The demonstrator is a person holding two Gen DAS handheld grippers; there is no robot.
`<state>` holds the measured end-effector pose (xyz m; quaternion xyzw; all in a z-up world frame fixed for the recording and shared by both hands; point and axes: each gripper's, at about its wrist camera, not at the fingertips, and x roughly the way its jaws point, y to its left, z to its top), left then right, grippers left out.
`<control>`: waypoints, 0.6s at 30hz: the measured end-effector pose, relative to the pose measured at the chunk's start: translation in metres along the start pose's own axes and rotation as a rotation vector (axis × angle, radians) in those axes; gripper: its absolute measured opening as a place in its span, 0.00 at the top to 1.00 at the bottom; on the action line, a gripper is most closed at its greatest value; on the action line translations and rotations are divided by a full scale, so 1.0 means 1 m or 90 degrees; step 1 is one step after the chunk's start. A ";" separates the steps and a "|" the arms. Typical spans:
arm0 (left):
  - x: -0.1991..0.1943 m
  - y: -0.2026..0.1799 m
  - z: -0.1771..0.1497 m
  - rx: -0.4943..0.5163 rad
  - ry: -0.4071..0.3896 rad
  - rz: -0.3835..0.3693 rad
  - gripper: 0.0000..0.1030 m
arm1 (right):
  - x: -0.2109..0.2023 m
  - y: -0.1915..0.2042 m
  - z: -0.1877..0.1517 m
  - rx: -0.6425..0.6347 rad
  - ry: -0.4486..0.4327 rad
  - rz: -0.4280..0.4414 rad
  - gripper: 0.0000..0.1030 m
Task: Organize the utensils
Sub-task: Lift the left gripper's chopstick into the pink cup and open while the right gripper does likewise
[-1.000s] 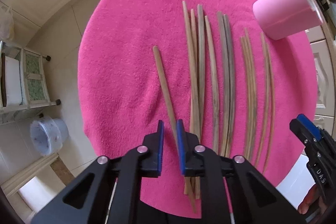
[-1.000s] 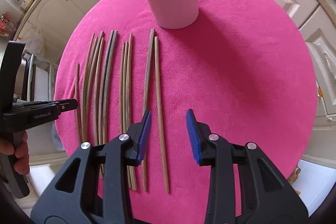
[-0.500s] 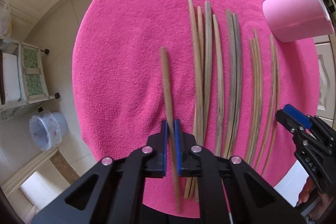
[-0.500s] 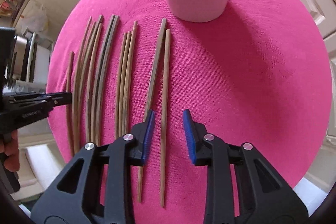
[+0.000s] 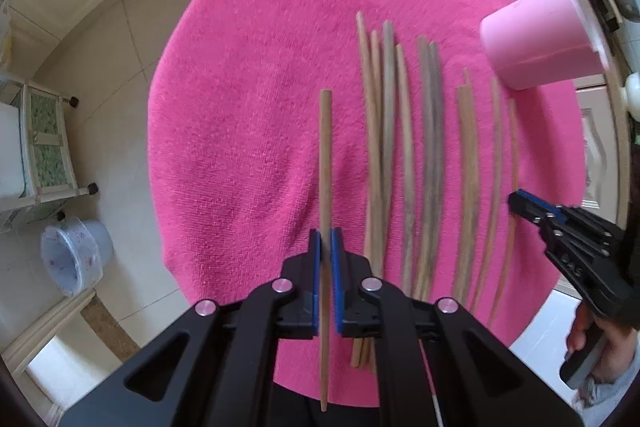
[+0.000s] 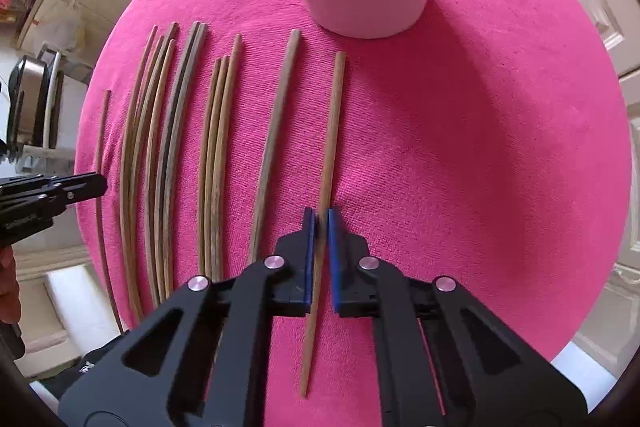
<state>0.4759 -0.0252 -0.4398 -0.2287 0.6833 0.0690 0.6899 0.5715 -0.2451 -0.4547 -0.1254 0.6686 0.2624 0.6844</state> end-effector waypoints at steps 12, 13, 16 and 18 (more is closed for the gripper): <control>-0.070 -0.046 0.014 0.109 -0.116 -0.089 0.95 | -0.059 -0.029 -0.013 0.087 -0.104 0.080 0.95; -0.079 -0.056 0.017 0.128 -0.132 -0.105 0.95 | -0.070 -0.031 -0.014 0.100 -0.124 0.094 0.95; -0.107 -0.087 0.022 0.180 -0.182 -0.137 0.95 | -0.104 -0.039 -0.014 0.119 -0.187 0.103 0.95; -0.122 -0.103 0.029 0.210 -0.211 -0.153 0.95 | -0.124 -0.039 -0.010 0.129 -0.227 0.110 0.95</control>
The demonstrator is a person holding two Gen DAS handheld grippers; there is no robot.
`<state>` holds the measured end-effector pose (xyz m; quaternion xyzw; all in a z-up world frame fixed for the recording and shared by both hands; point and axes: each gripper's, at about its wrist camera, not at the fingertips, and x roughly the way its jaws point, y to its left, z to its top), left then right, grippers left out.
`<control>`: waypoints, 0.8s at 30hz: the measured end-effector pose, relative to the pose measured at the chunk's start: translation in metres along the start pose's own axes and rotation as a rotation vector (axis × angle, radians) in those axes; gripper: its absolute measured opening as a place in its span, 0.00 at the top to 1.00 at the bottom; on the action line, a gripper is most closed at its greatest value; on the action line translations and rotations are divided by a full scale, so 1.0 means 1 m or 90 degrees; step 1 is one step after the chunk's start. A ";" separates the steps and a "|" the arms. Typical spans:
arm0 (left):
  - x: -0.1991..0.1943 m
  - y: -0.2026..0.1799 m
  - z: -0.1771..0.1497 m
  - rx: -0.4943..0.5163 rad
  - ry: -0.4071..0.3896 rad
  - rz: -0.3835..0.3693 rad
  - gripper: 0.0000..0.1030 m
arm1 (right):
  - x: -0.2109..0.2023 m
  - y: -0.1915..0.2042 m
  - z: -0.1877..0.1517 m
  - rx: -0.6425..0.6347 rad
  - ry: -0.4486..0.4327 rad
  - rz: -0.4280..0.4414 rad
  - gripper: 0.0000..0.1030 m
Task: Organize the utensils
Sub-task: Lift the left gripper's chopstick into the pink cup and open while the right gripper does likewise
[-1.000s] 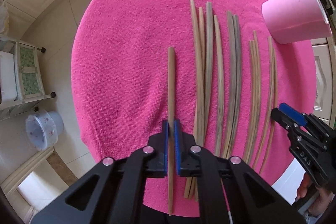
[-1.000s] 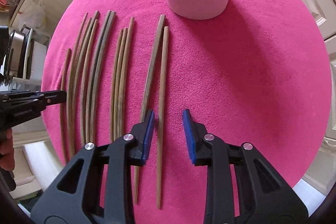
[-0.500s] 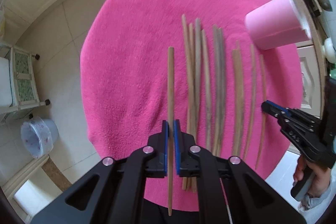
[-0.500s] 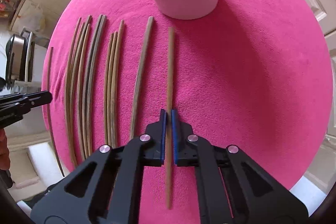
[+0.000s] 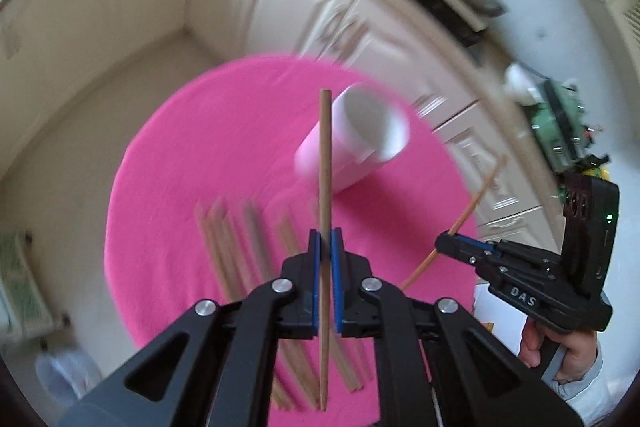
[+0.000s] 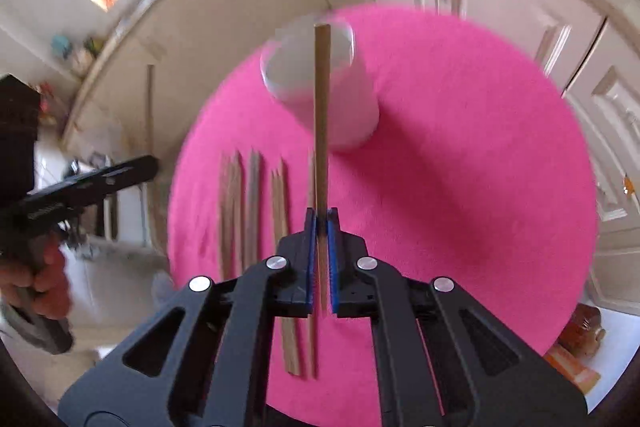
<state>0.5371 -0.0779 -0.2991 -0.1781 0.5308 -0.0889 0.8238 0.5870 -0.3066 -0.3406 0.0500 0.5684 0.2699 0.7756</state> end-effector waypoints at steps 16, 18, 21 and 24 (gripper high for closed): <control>-0.010 -0.065 0.124 0.124 -0.243 -0.045 0.94 | -0.083 0.019 0.086 0.006 -0.201 0.007 0.95; -0.006 -0.066 0.131 0.133 -0.266 -0.038 0.94 | -0.078 0.017 0.089 0.008 -0.204 -0.009 0.95; 0.007 -0.063 0.136 0.140 -0.289 -0.028 0.94 | -0.059 0.014 0.092 0.021 -0.188 -0.023 0.95; 0.026 -0.058 0.135 0.147 -0.294 -0.014 0.94 | -0.040 0.008 0.088 0.038 -0.174 -0.024 0.95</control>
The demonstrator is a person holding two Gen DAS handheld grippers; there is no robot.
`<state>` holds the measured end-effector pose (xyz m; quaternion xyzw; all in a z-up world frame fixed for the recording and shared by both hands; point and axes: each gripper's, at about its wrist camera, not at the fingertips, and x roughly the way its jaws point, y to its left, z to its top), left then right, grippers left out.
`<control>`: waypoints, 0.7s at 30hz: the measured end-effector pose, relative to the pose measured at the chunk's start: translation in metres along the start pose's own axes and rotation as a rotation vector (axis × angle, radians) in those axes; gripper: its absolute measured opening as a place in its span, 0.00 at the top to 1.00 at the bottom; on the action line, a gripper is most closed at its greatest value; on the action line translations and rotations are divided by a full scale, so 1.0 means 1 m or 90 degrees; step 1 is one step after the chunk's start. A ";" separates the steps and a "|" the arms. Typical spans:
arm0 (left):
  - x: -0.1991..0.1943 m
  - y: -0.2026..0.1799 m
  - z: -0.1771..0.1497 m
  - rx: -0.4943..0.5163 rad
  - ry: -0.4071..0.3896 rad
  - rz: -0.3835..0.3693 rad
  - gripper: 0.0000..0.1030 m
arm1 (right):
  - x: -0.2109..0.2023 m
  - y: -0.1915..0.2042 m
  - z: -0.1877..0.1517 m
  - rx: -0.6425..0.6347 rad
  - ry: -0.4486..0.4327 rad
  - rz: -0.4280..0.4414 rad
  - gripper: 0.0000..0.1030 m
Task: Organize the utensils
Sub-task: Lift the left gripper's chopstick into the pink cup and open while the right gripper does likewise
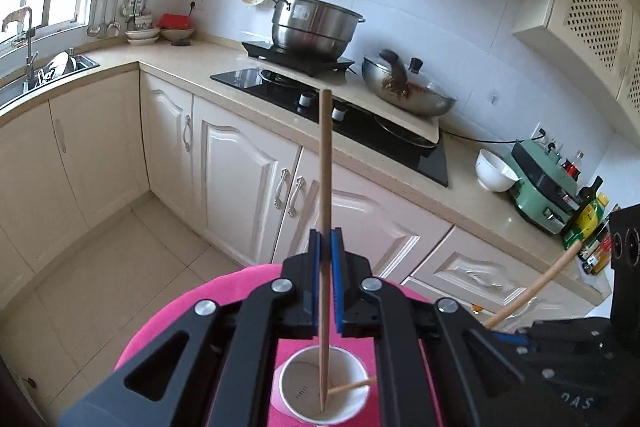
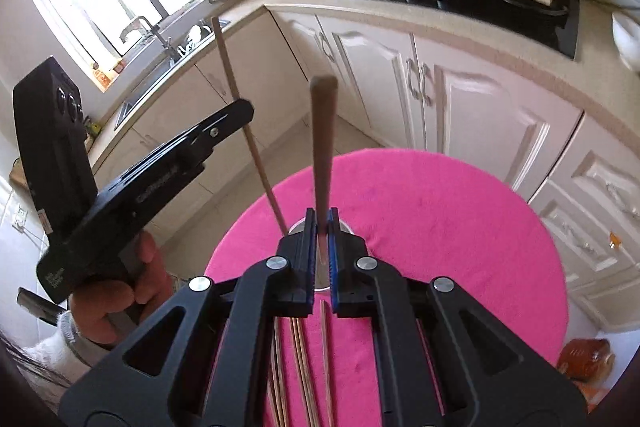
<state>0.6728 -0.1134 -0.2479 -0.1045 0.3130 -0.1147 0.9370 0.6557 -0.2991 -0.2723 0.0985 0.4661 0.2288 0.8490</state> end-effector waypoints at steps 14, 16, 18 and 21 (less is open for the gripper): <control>0.020 0.013 -0.050 0.009 0.071 0.022 0.94 | 0.044 -0.014 -0.033 0.059 0.042 -0.004 0.95; 0.018 0.014 -0.054 0.008 0.073 0.027 0.94 | 0.047 -0.013 -0.034 0.057 0.044 -0.007 0.94; 0.018 0.016 -0.059 0.004 0.089 0.026 0.94 | 0.050 -0.013 -0.037 0.062 0.045 -0.004 0.94; 0.017 0.021 -0.065 -0.010 0.122 0.031 0.74 | 0.052 -0.014 -0.041 0.070 0.044 -0.002 0.94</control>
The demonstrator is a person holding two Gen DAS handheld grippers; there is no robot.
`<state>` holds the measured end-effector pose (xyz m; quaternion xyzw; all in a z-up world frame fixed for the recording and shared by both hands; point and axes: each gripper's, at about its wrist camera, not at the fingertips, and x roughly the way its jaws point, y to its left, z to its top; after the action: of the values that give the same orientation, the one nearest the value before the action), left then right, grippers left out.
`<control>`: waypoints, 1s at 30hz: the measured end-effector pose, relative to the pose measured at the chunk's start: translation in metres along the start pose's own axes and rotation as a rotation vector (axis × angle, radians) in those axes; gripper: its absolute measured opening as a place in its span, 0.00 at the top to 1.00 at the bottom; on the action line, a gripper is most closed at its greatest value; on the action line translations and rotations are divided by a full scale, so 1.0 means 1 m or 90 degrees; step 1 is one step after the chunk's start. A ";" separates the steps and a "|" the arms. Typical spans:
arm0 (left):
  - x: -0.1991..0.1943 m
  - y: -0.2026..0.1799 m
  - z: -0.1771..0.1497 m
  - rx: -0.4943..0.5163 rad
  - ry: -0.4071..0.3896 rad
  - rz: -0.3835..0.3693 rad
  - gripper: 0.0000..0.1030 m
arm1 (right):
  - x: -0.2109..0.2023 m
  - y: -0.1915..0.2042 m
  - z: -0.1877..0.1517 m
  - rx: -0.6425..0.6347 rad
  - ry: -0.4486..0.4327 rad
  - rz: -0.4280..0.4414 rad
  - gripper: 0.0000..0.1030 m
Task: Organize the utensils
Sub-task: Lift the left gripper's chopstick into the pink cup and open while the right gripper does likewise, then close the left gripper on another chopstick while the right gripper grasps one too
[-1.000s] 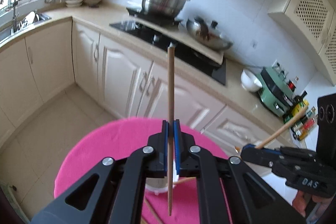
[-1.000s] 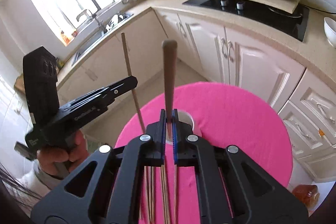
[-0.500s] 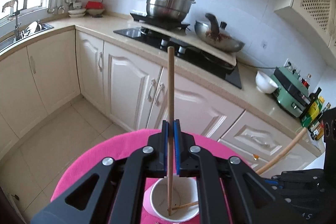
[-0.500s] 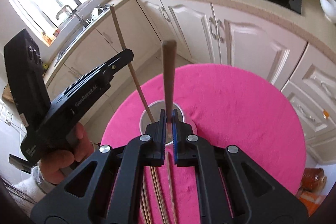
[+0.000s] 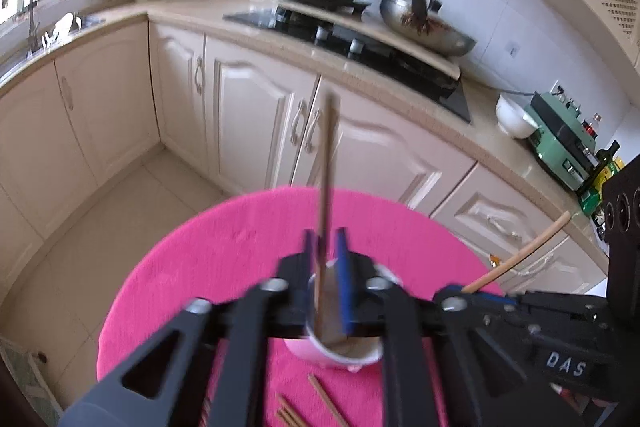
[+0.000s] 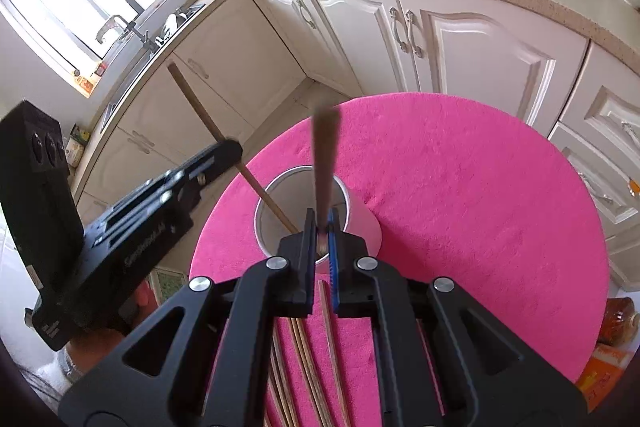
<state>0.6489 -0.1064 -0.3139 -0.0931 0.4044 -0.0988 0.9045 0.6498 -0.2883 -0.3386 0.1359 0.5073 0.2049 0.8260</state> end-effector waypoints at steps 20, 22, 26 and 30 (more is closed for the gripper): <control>-0.053 0.081 -0.119 -0.196 0.153 0.090 0.68 | -0.041 -0.004 -0.019 -0.002 -0.058 0.001 0.50; -0.048 0.081 -0.137 -0.204 0.190 0.100 0.68 | -0.049 -0.008 -0.023 -0.007 -0.065 -0.002 0.49; -0.034 0.077 -0.171 -0.211 0.254 0.120 0.68 | -0.051 -0.015 -0.041 -0.020 -0.043 -0.022 0.49; -0.025 0.074 -0.188 -0.209 0.292 0.125 0.68 | -0.034 -0.024 -0.068 -0.029 0.014 -0.035 0.49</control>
<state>0.4993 -0.0451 -0.4374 -0.1739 0.6161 0.0378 0.7673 0.5799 -0.3243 -0.3527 0.1010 0.5152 0.1950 0.8285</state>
